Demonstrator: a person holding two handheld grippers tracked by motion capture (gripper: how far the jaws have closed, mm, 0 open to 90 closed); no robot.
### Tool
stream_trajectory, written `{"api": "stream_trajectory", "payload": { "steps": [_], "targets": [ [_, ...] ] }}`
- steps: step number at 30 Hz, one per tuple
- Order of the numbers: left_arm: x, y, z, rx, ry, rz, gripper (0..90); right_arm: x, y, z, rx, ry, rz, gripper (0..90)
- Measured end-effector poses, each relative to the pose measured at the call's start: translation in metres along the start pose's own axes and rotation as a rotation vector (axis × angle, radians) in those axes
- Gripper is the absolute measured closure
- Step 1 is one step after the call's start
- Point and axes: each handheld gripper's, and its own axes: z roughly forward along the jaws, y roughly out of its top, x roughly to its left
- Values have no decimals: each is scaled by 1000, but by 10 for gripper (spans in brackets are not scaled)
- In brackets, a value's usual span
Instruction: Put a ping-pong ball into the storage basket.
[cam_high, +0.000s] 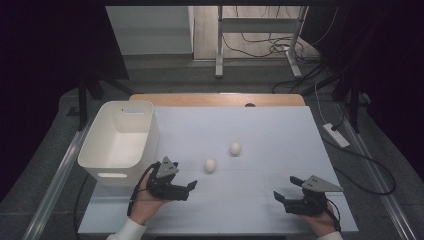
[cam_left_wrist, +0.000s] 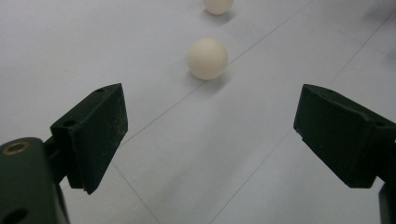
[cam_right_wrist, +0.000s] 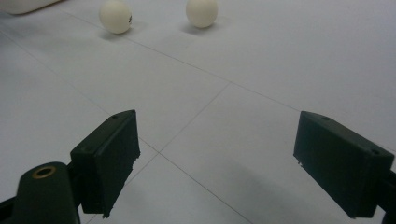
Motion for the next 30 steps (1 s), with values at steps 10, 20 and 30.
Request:
{"api": "stream_trajectory", "payload": {
  "steps": [10, 20, 30],
  "targets": [
    [-2, 10, 5, 9, -7, 26, 103, 0, 0, 0, -1, -2, 0, 145],
    [-1, 19, 11, 15, -17, 30, 97, 0, 0, 0, 3, -5, 0, 145],
    [3, 29, 19, 15, -19, 28, 83, 0, -1, 0, 7, -4, -1, 145]
  ]
}}
